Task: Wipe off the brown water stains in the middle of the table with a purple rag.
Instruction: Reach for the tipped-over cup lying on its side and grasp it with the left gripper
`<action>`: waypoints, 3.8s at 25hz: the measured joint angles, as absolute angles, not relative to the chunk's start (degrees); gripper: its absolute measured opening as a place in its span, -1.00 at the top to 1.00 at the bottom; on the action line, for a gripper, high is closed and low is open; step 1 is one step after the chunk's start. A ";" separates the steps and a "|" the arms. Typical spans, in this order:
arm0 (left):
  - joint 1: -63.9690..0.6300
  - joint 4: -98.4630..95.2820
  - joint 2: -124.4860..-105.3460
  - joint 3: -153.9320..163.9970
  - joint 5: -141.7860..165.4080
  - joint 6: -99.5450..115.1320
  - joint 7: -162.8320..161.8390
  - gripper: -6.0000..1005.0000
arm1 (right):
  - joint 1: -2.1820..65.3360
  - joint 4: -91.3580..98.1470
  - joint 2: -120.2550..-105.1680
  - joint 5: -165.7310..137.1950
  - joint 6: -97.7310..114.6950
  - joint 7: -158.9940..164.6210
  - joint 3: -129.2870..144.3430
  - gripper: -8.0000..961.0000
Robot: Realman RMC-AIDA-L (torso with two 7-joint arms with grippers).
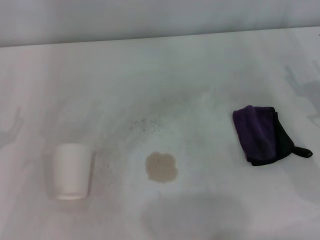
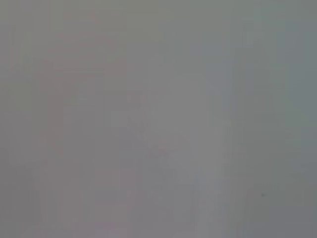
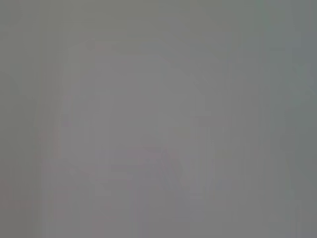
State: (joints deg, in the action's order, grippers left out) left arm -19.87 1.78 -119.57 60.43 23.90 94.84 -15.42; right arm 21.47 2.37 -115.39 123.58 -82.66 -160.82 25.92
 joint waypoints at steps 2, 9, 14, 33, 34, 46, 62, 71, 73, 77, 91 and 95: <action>-20.01 1.77 -119.55 60.43 24.01 94.79 -15.57 -0.72 | 21.47 2.37 -115.45 123.57 -82.62 -160.83 25.92 -0.75; -19.60 1.76 -119.60 60.44 24.01 94.67 -15.67 -0.72 | 21.44 2.36 -115.49 123.49 -82.52 -160.46 25.93 -0.75; -19.51 2.12 -119.59 60.68 24.23 94.65 -16.19 -0.72 | 21.55 2.33 -115.52 123.40 -82.36 -160.63 25.99 -0.75; -19.33 -7.30 -115.22 64.51 33.74 85.29 -44.40 -0.72 | 21.36 2.29 -115.48 123.58 -81.57 -160.72 25.92 -0.75; -19.31 -8.00 -114.84 64.51 34.72 84.40 -46.48 -0.72 | 21.36 2.29 -115.46 123.58 -81.54 -160.69 25.92 -0.75; -11.87 -40.28 -111.29 62.05 64.00 70.81 -88.23 -0.72 | 21.61 2.38 -115.40 123.48 -81.37 -160.59 25.93 -0.75; -10.41 -69.00 -110.87 56.92 100.66 75.28 -138.07 -0.72 | 21.64 2.28 -115.49 123.50 -81.50 -160.41 25.93 -0.75; -19.83 -66.94 -106.58 47.15 113.18 96.11 -150.56 -0.72 | 21.71 2.37 -115.49 123.57 -81.45 -160.48 25.93 -0.75; -20.63 -67.16 -105.77 46.92 114.68 97.85 -152.30 -0.72 | 21.74 2.36 -115.50 123.57 -81.43 -160.46 25.92 -0.75; -24.25 -65.99 -103.77 46.85 120.53 102.17 -155.86 -0.72 | 22.35 1.96 -115.67 123.57 -81.03 -160.66 25.93 -0.75; -31.14 -58.42 -106.99 49.48 130.58 103.90 -157.45 -0.72 | 23.48 1.28 -115.85 123.57 -80.59 -160.30 25.92 -0.75; -32.28 -55.08 -108.45 49.49 132.73 102.48 -156.39 -0.72 | 23.96 0.80 -115.90 123.60 -80.59 -160.30 25.93 -0.75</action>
